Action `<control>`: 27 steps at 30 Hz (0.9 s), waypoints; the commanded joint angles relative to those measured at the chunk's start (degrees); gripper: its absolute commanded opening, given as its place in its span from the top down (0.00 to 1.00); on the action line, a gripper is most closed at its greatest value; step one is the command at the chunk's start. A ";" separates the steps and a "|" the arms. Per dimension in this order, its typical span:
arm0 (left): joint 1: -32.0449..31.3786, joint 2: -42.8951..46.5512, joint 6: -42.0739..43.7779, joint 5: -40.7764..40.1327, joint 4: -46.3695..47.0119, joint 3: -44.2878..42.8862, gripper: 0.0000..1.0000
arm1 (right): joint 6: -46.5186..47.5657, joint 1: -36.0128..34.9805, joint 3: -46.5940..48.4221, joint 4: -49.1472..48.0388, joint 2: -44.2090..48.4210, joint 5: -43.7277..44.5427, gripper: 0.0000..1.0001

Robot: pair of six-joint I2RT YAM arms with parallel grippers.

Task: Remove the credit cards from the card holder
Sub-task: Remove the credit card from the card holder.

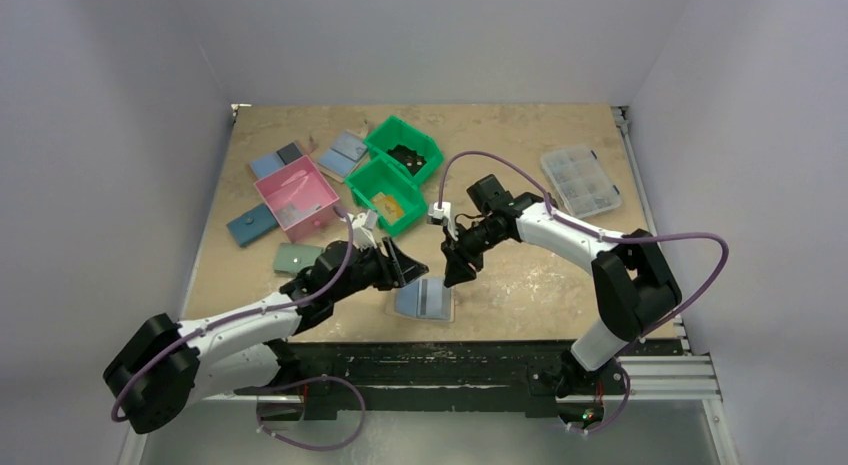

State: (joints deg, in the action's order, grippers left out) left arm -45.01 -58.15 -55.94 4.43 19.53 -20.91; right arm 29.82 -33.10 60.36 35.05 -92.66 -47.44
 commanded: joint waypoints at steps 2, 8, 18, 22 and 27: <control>0.17 -6.04 -0.19 7.89 8.03 -2.33 0.54 | 0.41 0.44 0.90 -0.17 -0.40 0.76 0.57; 0.04 -11.02 -0.13 8.30 7.93 -2.11 0.62 | 0.21 0.84 0.90 -0.24 -1.08 1.51 0.57; 0.01 -19.05 1.29 5.80 4.09 -2.04 0.60 | 0.48 0.84 0.90 0.28 -1.95 2.00 0.57; 0.01 -20.73 1.76 5.09 3.59 -1.71 0.57 | 0.50 0.83 0.97 0.36 -2.17 2.00 0.57; 0.02 -23.70 1.37 5.77 5.71 -1.06 0.53 | 0.49 0.78 0.99 0.37 -2.17 2.04 0.58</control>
State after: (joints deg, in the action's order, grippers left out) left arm -45.01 -79.88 -55.79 10.37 23.00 -21.12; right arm 29.67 -32.49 60.36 35.18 -94.56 -45.54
